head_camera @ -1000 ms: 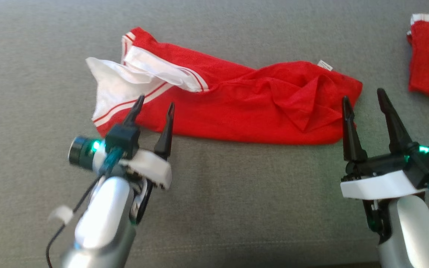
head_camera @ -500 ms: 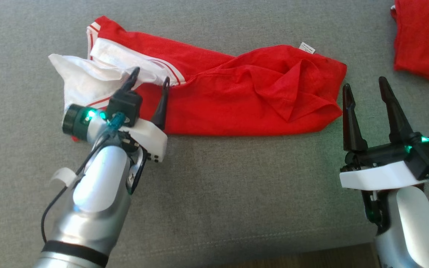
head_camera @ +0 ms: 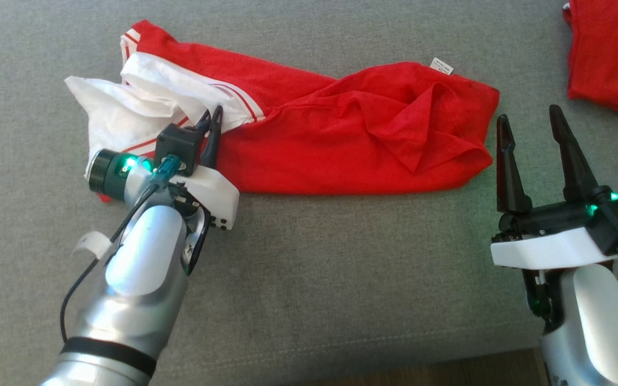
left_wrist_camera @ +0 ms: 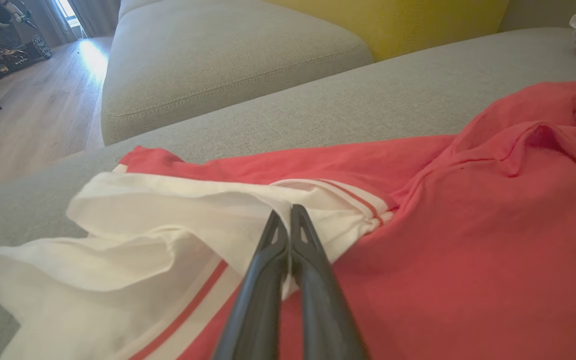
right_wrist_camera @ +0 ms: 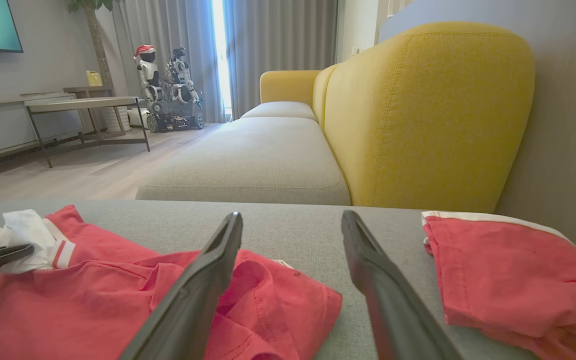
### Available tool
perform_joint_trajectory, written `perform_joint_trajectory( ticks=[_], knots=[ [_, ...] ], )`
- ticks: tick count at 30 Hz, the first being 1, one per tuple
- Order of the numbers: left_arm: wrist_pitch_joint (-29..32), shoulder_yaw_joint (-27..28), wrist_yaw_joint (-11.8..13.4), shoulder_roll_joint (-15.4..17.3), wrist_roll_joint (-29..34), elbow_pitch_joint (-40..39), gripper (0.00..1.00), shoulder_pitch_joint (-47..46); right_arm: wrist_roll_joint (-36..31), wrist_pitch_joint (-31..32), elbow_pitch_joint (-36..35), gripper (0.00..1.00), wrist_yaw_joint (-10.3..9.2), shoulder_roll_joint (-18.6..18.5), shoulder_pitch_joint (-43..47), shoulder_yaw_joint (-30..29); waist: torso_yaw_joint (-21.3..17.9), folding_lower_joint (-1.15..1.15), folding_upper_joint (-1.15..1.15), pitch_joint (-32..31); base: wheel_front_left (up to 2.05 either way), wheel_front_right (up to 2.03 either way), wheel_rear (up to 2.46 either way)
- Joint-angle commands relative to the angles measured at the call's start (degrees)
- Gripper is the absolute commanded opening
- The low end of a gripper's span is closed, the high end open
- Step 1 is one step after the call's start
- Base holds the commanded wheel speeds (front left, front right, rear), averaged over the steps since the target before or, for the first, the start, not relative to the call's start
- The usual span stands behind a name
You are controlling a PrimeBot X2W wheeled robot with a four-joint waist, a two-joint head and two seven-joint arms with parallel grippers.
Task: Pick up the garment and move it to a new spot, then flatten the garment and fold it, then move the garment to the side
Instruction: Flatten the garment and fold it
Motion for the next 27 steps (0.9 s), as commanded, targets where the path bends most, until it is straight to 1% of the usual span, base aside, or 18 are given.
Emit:
perform_joint_trajectory(
  ticks=[1, 5, 12, 20, 23, 27],
  knots=[
    [-0.33, 1.67, 0.34, 1.04, -0.38, -1.2, 0.0, -1.99, 0.37, -0.35, -1.78, 1.0, -0.04, 0.15, -1.12, 0.97, 0.14, 0.0, 0.0, -0.14, 0.0, 0.0, 0.0],
    [-0.34, 2.26, 0.99, 0.83, -1.33, -2.73, 0.0, -1.53, 0.18, -0.35, -1.35, 1.0, -0.04, 0.13, -0.91, 0.65, 0.93, 0.0, 0.0, -1.09, 0.0, 0.0, 0.0],
    [-0.35, 3.68, 1.96, 0.97, -2.64, -10.49, 0.0, 1.97, -0.14, -0.35, -1.03, 1.0, -0.04, -0.14, -0.38, 0.31, 3.67, 0.0, 0.0, -4.15, 0.0, 0.0, 0.0],
    [-0.35, 4.12, 1.43, 1.11, -4.23, -17.15, 0.0, 6.34, -0.2, -0.36, -0.14, 1.0, -0.04, -0.55, 1.15, 0.43, 7.79, 0.0, 0.0, -7.67, 0.0, 0.0, 0.0],
    [-0.14, 3.95, 1.1, 1.57, -4.36, -17.85, 0.0, 5.58, -0.2, -0.35, 0.12, 1.0, -0.04, -0.55, 0.74, 1.49, 7.92, 0.0, 0.0, -7.58, 0.0, 0.0, 0.0],
    [1.5, 3.28, 0.48, 2.81, -3.29, -18.15, 0.0, 1.95, 0.07, -0.34, -0.02, 1.0, -0.04, -0.4, -0.27, 2.57, 6.1, 0.0, 0.0, -6.12, 0.0, 0.0, 0.0]
  ],
)
